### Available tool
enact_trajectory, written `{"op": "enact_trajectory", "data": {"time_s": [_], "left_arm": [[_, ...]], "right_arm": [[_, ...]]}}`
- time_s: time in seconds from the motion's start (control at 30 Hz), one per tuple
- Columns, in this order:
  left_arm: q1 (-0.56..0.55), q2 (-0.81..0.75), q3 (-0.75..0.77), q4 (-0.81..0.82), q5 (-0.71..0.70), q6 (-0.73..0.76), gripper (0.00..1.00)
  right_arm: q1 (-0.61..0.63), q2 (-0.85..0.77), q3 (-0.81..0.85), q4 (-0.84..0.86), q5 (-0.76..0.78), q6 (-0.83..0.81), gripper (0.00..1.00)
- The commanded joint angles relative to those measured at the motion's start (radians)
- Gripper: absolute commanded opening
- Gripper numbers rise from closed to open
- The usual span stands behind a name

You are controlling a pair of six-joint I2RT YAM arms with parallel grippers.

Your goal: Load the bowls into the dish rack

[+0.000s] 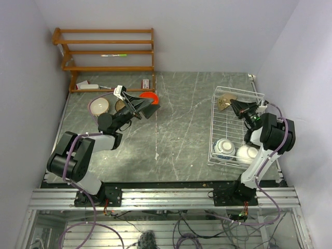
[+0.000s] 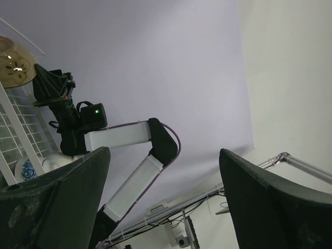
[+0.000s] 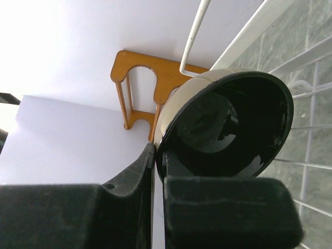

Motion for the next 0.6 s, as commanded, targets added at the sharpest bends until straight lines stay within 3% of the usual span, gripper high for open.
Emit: {"op": "enact_trajectory", "data": {"time_s": [0.0,0.27,0.57], "left_arm": [[0.011,0.009,0.03,0.208,0.018,0.003,0.96],[0.011,0.006,0.03,0.208,0.016,0.004,0.96],[0.011,0.018,0.026,0.208,0.024,0.004,0.96]], "right_arm": [[-0.033,-0.058,-0.061,-0.138,-0.026,-0.119,0.06],[-0.036,-0.231,0.005,-0.717,0.083,-0.408,0.28],[-0.038,-0.292,0.012,-0.923,0.159,-0.486,0.31]]}}
